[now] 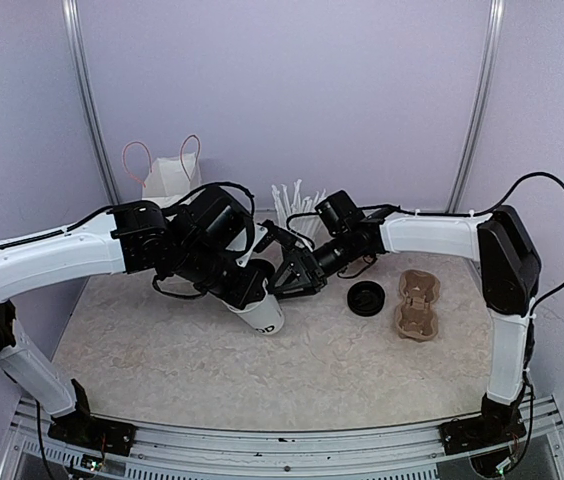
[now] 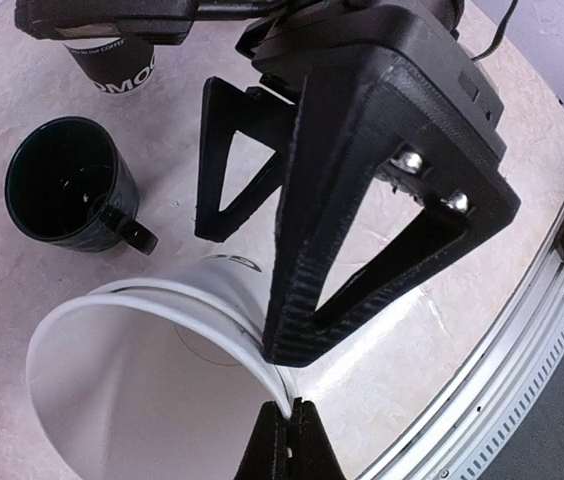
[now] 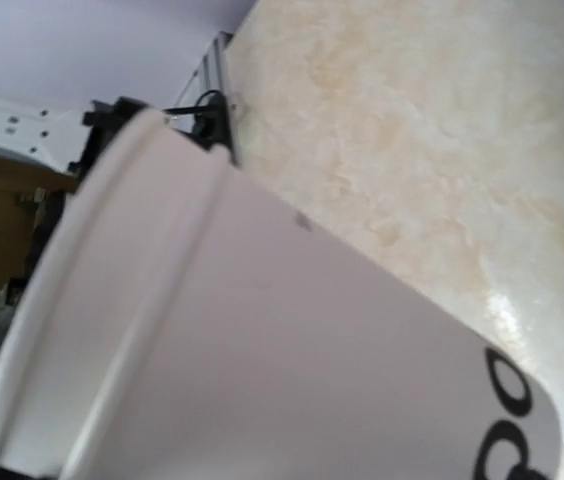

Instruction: Pack the takeout coffee

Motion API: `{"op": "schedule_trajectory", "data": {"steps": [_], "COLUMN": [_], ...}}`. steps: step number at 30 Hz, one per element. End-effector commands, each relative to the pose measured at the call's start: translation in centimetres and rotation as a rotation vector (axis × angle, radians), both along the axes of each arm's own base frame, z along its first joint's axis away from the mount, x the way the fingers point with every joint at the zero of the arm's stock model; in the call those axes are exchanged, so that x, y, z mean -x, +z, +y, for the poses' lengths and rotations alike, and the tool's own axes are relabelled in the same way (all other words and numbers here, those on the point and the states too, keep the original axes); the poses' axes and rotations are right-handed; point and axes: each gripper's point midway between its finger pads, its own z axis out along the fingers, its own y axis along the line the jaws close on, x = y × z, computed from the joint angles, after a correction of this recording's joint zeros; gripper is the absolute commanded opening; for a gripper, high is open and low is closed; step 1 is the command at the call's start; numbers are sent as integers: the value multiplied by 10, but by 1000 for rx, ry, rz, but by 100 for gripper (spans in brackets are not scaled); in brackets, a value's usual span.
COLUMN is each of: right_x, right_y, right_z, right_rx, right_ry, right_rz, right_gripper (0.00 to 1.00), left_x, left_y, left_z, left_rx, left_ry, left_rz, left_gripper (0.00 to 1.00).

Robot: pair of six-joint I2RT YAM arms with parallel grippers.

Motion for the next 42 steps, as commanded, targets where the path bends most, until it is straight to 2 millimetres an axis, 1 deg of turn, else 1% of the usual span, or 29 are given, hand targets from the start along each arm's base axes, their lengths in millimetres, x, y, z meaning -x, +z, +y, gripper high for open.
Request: {"op": "schedule_trajectory", "data": {"steps": [1,4,9,12,16,24,28,30,34,38,40,42], "right_x": [-13,-14,-20,-19,-16,-18,-24,-30,-42,-54,-58,-60], "right_y": [-42,-50,-53,-46,-31,-35,-29,-21,0,15,20,27], "right_z": [-1,-2,0,3,7,-5,-13,-19,-37,-56,-65,-71], "right_rx": [157,178,193,165,110,151,148,139,105,79,72,59], "right_ry": [-86,-93,-103,-86,-56,-75,-85,-90,-113,-146,-158,-161], "right_rz": [-13,-10,-27,-20,-32,-97,-125,-163,-220,-256,-273,-295], "right_gripper": [96,95,95,95,95,95,96,96,97,97,97,97], "left_x": [0,0,0,1,0,-4,-5,-5,-5,-5,-6,-8], "left_y": [12,11,8,6,4,3,-1,5,28,40,46,52], "left_z": [-9,-7,-5,-5,-5,1,2,2,-1,-3,-1,8], "left_rx": [51,49,40,34,26,-26,-50,-57,-50,-43,-54,-82], "left_ry": [-16,-10,-2,-2,2,19,22,25,30,26,31,59], "left_rz": [-31,-29,-23,-20,-23,-27,-26,-39,-80,-99,-110,-124], "left_gripper": [0,0,0,0,0,0,0,0,0,0,0,0]}}
